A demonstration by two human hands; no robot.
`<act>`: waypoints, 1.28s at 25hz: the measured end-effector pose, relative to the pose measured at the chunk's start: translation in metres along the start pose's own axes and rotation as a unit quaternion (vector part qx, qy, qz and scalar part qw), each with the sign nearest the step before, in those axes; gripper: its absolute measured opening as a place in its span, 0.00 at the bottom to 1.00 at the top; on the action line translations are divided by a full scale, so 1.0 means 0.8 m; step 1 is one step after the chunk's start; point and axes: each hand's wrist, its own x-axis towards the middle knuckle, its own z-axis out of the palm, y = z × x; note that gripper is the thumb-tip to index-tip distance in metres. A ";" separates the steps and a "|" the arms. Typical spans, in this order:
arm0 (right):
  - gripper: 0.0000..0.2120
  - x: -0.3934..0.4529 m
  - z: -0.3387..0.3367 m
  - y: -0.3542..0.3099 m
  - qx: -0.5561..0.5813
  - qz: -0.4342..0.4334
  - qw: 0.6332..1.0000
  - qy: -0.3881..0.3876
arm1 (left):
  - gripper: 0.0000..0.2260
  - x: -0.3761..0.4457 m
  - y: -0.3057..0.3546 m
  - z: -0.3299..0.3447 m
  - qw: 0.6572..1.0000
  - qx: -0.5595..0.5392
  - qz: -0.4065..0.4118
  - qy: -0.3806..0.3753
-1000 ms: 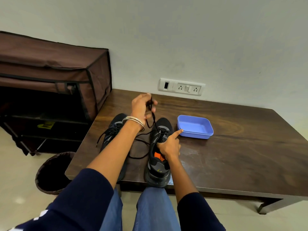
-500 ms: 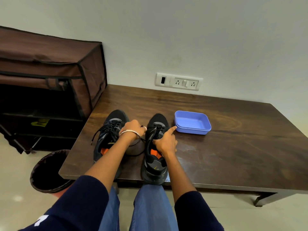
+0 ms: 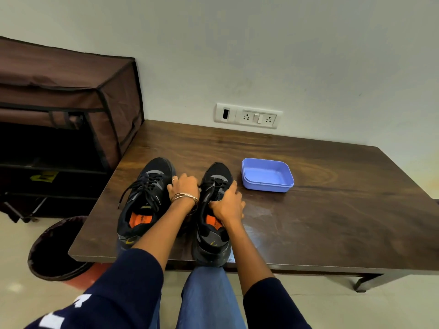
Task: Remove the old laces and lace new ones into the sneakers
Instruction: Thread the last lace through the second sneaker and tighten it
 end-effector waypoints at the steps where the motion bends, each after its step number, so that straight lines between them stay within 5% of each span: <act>1: 0.48 0.001 0.000 0.000 0.002 0.003 1.000 0.000 | 0.12 0.002 -0.002 -0.001 1.000 0.024 0.013 0.013; 3: 0.48 0.003 -0.001 0.000 0.005 0.010 1.000 0.005 | 0.10 0.003 -0.002 -0.012 0.999 0.008 0.009 0.030; 5: 0.49 0.002 -0.002 -0.001 0.006 0.018 1.000 0.003 | 0.13 -0.002 0.002 -0.043 0.987 -0.158 -0.009 0.009; 7: 0.49 0.004 -0.005 -0.002 0.017 0.033 0.999 -0.023 | 0.10 -0.010 0.012 -0.087 0.905 -0.422 -0.033 -0.042; 9: 0.45 0.007 -0.020 -0.005 0.092 0.053 0.991 -0.078 | 0.09 -0.025 0.024 -0.130 0.825 -0.553 -0.049 -0.107; 14: 0.10 -0.015 -0.082 -0.050 0.377 -0.101 0.920 -0.049 | 0.10 -0.055 0.063 -0.177 0.679 -0.696 -0.079 -0.220; 17: 0.12 -0.038 -0.104 -0.065 0.460 -0.090 0.876 -0.114 | 0.10 -0.065 0.079 -0.174 0.588 -0.770 -0.081 -0.234; 20: 0.11 -0.032 -0.129 -0.037 0.396 -0.040 0.903 -0.161 | 0.08 -0.054 0.072 -0.174 0.520 -0.830 -0.085 -0.181; 24: 0.07 -0.011 -0.174 0.013 0.411 -0.029 0.910 -0.055 | 0.11 -0.034 0.049 -0.163 0.464 -0.870 -0.125 -0.114; 26: 0.07 -0.003 -0.193 0.033 0.387 -0.015 0.922 0.012 | 0.08 -0.026 0.037 -0.152 0.475 -0.867 -0.125 -0.087; 28: 0.07 0.000 -0.205 0.043 0.387 -0.015 0.920 0.056 | 0.12 -0.020 0.027 -0.135 0.531 -0.833 -0.129 -0.086; 29: 0.07 0.000 -0.208 0.043 0.399 -0.022 0.914 0.071 | 0.14 -0.019 0.024 -0.124 0.586 -0.795 -0.126 -0.090; 32: 0.10 -0.008 -0.202 0.023 0.486 -0.063 0.869 0.064 | 0.14 -0.032 0.027 -0.089 0.853 -0.510 -0.042 -0.102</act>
